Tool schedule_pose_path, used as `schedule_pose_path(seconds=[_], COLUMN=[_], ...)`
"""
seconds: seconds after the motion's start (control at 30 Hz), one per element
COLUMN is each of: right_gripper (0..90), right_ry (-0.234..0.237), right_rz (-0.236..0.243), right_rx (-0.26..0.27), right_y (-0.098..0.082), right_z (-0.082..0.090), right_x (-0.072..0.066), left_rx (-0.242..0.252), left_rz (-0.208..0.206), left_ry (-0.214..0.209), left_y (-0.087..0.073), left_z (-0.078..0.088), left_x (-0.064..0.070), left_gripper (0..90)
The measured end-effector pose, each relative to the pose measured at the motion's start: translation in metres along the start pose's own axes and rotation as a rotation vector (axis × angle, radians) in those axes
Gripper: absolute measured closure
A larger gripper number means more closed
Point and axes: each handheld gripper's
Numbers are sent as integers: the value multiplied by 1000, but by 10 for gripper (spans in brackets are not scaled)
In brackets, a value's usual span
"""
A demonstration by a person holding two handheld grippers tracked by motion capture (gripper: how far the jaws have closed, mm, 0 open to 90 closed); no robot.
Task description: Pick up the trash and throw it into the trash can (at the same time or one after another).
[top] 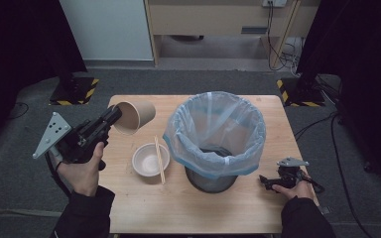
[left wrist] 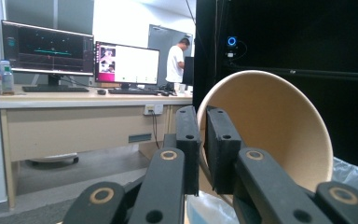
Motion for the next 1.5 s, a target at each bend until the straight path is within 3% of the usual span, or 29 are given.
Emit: schedule_pose_path(seconds=[0.63,1.0,1.5], right_gripper=[22,21,19], right_ry=[0,0,0], right_rz=[0,0,0], right_rx=[0,0,-1], right_y=[0,0,0], right_z=[0,0,0], right_x=[0,0,0], left_rx=[19,11,-69], left_rz=[-6,-10,-28], left_ry=[-53,-98,-164], left_y=[11,11,-7], left_z=[-27,-51,-91], left_x=[21,41,74], left_gripper=[841,841,841])
Point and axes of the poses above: each handheld gripper's, and its own axes: z roughly backward along the jaws, y roughly out of its top, x roughly to its right, and after that the axes turned 4 degrees about y, right-handed
